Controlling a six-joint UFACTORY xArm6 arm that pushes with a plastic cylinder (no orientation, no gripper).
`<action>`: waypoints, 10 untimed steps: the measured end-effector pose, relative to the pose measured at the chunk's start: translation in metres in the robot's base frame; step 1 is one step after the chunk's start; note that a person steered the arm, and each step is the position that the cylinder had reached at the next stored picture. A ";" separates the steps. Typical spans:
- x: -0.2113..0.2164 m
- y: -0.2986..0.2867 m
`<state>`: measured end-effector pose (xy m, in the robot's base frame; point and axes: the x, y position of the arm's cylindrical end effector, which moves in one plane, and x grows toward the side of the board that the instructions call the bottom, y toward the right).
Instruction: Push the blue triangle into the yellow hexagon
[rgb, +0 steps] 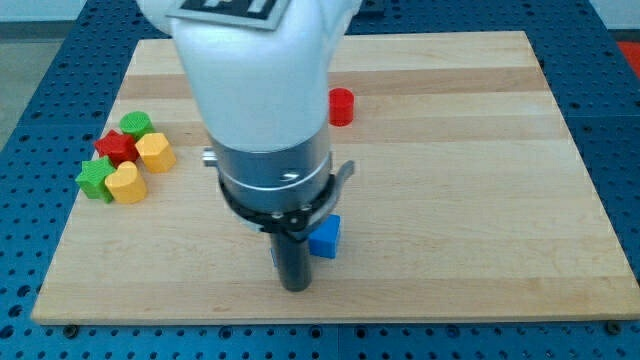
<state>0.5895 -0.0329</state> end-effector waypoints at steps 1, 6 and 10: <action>-0.027 -0.005; -0.078 -0.154; -0.109 -0.161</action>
<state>0.4801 -0.1936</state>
